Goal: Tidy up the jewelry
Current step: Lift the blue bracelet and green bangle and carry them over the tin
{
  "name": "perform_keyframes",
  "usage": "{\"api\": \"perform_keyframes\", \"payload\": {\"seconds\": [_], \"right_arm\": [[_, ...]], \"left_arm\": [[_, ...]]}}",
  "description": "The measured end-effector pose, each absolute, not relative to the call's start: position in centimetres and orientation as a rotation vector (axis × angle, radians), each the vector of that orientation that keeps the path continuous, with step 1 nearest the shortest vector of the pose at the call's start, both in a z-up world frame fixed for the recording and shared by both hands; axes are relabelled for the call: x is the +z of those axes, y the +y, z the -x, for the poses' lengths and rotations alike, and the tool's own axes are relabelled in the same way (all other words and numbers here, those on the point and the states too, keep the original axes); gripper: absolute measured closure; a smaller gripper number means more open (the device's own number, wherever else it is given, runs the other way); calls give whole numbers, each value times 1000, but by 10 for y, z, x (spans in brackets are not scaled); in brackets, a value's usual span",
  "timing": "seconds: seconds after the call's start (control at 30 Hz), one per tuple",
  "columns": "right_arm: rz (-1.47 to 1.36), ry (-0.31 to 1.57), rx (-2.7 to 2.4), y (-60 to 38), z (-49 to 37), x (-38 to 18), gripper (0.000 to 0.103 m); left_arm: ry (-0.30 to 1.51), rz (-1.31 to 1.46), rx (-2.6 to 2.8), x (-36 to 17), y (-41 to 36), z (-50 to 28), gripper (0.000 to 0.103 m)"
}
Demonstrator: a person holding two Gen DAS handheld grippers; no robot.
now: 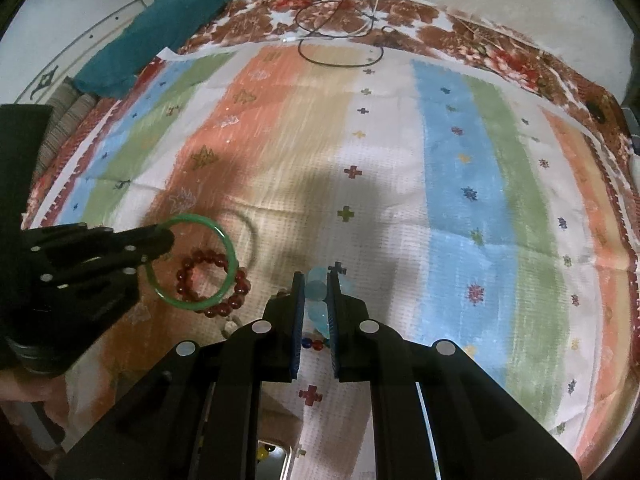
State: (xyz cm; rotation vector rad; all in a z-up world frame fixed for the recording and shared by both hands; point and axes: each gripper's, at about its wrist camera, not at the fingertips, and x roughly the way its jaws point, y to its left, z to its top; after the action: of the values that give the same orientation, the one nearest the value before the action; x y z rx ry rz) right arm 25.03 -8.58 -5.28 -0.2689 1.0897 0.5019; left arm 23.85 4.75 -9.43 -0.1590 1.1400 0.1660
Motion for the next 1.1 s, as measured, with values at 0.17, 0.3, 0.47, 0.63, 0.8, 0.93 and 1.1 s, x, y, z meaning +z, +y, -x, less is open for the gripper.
{"api": "perform_keyframes", "payload": {"seconds": [0.17, 0.3, 0.47, 0.63, 0.8, 0.93, 1.1], "right_arm": [[272, 1071, 502, -87, -242, -49, 91], [271, 1047, 498, -88, -236, -42, 91], [247, 1012, 498, -92, -229, -32, 91], [237, 976, 507, -94, -219, -21, 91], [233, 953, 513, -94, -209, -15, 91], [234, 932, 505, -96, -203, -10, 91], [225, 914, 519, -100, -194, -2, 91]], "left_arm": [[1117, 166, 168, -83, 47, -229, 95], [1098, 176, 164, -74, 47, -220, 95], [1069, 177, 158, -63, 43, -209, 95], [1047, 177, 153, -55, 39, -201, 95], [1032, 178, 144, -49, 35, -191, 95], [1022, 177, 142, -46, 32, -182, 95], [1008, 182, 137, -40, 29, -170, 95]]}}
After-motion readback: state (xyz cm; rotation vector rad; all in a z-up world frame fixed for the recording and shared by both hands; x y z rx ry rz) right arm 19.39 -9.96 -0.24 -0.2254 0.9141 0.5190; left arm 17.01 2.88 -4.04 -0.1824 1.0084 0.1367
